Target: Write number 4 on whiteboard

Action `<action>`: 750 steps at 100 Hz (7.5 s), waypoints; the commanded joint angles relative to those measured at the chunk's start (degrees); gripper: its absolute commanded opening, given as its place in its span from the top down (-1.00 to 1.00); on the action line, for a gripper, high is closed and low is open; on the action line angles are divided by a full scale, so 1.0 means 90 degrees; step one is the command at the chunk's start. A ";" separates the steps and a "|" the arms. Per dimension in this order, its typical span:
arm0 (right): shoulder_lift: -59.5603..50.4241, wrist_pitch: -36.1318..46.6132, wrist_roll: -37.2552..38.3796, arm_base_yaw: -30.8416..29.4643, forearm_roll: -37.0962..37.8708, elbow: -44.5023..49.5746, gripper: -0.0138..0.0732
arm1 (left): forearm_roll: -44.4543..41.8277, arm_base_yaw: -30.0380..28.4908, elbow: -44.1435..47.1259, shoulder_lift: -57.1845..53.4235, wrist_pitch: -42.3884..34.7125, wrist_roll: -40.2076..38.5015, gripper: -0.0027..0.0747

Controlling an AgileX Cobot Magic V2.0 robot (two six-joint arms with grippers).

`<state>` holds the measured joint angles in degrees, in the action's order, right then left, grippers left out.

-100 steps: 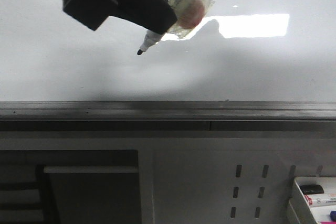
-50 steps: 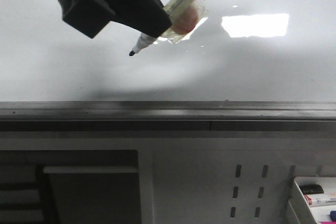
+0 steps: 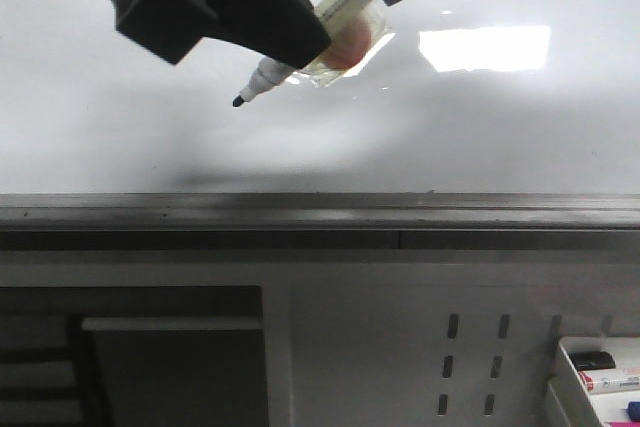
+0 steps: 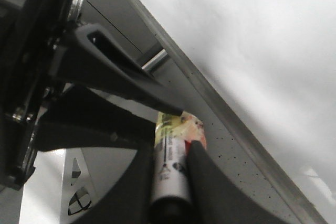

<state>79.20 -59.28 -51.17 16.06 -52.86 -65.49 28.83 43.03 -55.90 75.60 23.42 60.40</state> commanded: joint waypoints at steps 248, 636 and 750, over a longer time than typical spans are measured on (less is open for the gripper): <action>-0.1634 0.3482 0.0279 0.0497 0.1085 0.1077 0.79 | 0.4180 -0.3321 0.0764 -0.1905 0.0005 0.0687 -0.34; -0.2980 0.1601 0.0619 -0.0978 0.0946 0.0855 -0.20 | 0.6928 0.0153 0.1773 -0.1686 -0.4625 0.1662 0.98; -0.3161 0.1654 0.0619 -0.1000 0.0515 0.1470 -0.20 | 0.6755 -0.0251 0.0937 0.0115 -0.4611 0.1030 0.63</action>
<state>51.55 -46.10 -45.39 7.49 -45.75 -50.85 90.91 41.09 -45.87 77.17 -18.43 70.32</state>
